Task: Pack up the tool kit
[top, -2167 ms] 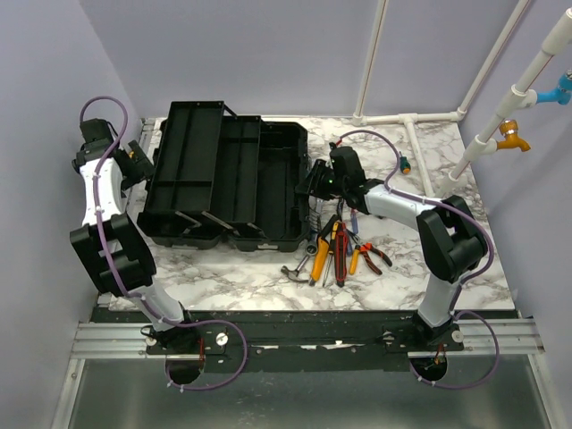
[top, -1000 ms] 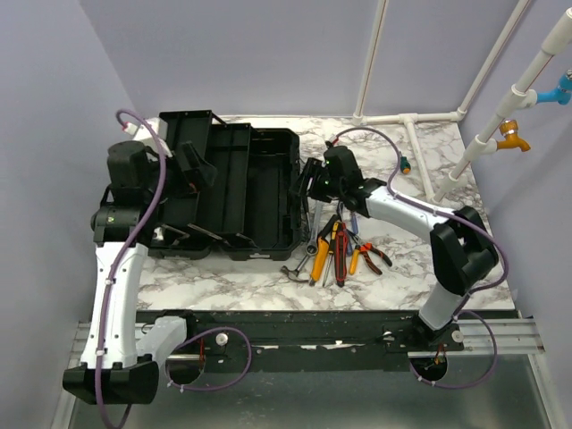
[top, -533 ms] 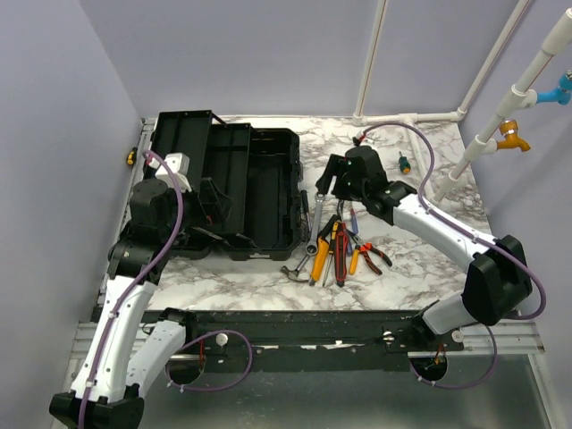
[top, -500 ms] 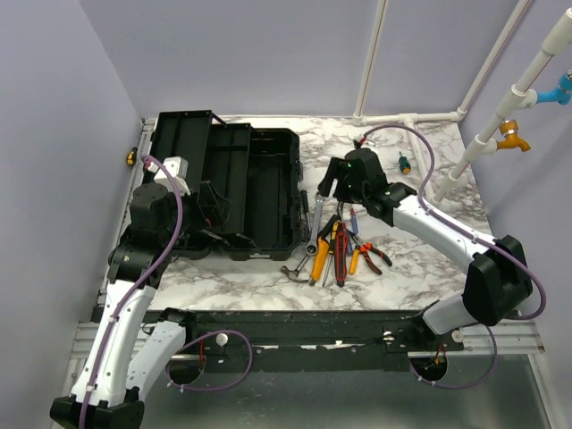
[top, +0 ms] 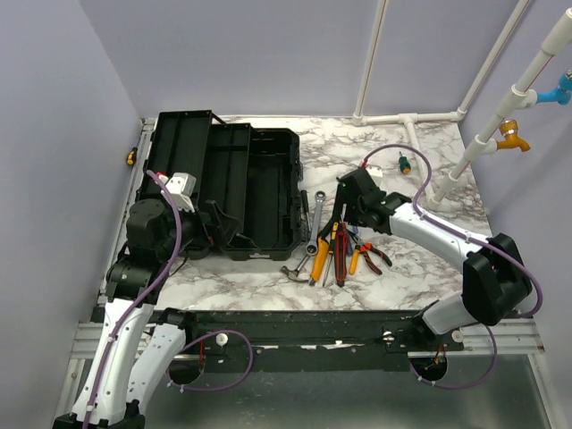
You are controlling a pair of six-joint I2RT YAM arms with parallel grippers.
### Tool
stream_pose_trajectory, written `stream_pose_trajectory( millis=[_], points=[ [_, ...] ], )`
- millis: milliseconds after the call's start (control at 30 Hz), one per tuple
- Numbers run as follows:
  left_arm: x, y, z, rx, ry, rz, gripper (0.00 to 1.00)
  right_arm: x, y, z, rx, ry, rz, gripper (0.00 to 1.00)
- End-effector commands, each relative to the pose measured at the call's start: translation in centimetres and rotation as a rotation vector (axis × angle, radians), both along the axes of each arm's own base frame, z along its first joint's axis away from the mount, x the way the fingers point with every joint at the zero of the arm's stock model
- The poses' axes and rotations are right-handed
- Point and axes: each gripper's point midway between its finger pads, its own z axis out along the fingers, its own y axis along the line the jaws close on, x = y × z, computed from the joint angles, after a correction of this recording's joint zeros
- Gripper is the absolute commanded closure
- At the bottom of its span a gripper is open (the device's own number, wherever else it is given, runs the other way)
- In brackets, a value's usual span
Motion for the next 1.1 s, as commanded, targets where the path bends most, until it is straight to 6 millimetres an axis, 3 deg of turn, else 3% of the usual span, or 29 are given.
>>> stream_pose_trajectory(
  millis=[0, 167, 200, 333, 567, 667, 833, 967, 1067],
  points=[
    [-1.5, -1.3, -0.2, 0.013, -0.038, -0.121, 0.01, -4.4, 0.0, -1.8, -0.056, 0.095, 0.059, 0.16],
    [-1.6, -1.1, 0.9, -0.007, -0.130, -0.098, 0.01, -6.9, 0.6, -3.8, -0.020, 0.163, 0.064, 0.24],
    [-1.7, -1.1, 0.9, -0.009, -0.139, -0.100, 0.01, -7.4, 1.2, -4.1, 0.001, 0.163, 0.077, 0.29],
    [-2.1, -1.3, 0.3, -0.006, -0.140, -0.115, 0.01, -9.0, 1.4, -6.1, 0.012, 0.191, 0.065, 0.34],
    [-2.6, -1.4, 0.2, -0.006, -0.158, -0.127, 0.02, -9.3, 2.1, -7.6, 0.040, 0.206, 0.082, 0.39],
    [-2.7, -1.3, 0.2, -0.002, -0.162, -0.120, 0.01, -9.1, 2.3, -7.7, 0.038, 0.207, 0.087, 0.53],
    [-2.9, -1.1, 0.4, -0.002, -0.176, -0.113, 0.02, -8.5, 2.2, -5.0, 0.048, 0.158, 0.074, 0.76],
    [-3.0, -0.9, 0.5, -0.003, -0.186, -0.101, 0.02, -7.5, 3.6, -0.6, 0.128, 0.082, 0.093, 0.88],
    [-3.0, -1.0, 0.4, -0.004, -0.183, -0.104, 0.02, -6.6, 5.6, 3.1, 0.216, 0.013, 0.158, 0.89]
  ],
)
